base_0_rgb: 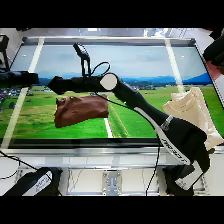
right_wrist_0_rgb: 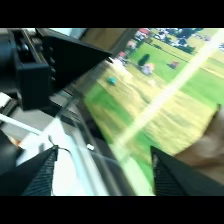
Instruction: Fold the shirts.
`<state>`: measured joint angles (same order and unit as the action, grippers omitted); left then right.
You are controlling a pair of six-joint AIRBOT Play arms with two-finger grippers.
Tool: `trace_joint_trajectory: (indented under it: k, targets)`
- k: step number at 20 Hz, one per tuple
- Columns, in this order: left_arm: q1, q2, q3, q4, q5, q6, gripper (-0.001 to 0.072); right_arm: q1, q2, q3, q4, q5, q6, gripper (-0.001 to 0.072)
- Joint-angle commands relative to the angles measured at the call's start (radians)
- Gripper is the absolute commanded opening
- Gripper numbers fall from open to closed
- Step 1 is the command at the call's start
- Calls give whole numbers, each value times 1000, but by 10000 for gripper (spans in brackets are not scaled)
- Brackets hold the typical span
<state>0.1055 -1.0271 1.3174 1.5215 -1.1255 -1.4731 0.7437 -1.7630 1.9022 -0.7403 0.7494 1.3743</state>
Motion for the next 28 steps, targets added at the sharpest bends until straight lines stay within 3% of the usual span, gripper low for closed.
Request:
trace_joint_trajectory:
  k: [1,3,4,7,9,11,14,22,23,24,25,28]
  targets:
    - [21,11,0,-4,-2,-1,13,-143,-3,88,-496,411,95,541]
    - [21,4,0,-4,-2,-1,13,-286,-14,57,-666,590,187,543]
    - [21,-2,0,-5,-2,-5,13,-351,-21,16,-624,581,217,544]
    - [20,-24,-1,-23,-2,-21,13,-490,-68,-162,-233,381,225,544]
    - [20,-39,-1,-31,-2,-22,13,-530,-139,-233,-5,362,158,556]
    - [20,-53,-1,-34,-2,-22,13,-526,-203,-241,68,400,118,687]
    - [19,-77,-1,-34,-2,-22,13,-467,-264,-241,119,408,115,681]
    - [20,-98,-1,-34,-9,-22,13,-263,-339,-240,335,251,60,659]
    - [20,-98,-1,-33,-14,-21,13,-244,-339,-240,356,253,47,504]
    - [20,-98,-1,-34,-20,-21,13,-230,-339,-239,383,253,45,290]
    - [20,-98,-1,-34,-28,-21,13,-223,-338,-235,426,256,45,12]
    - [20,-98,-1,-33,-39,-18,13,-245,-330,-139,477,348,-53,17]
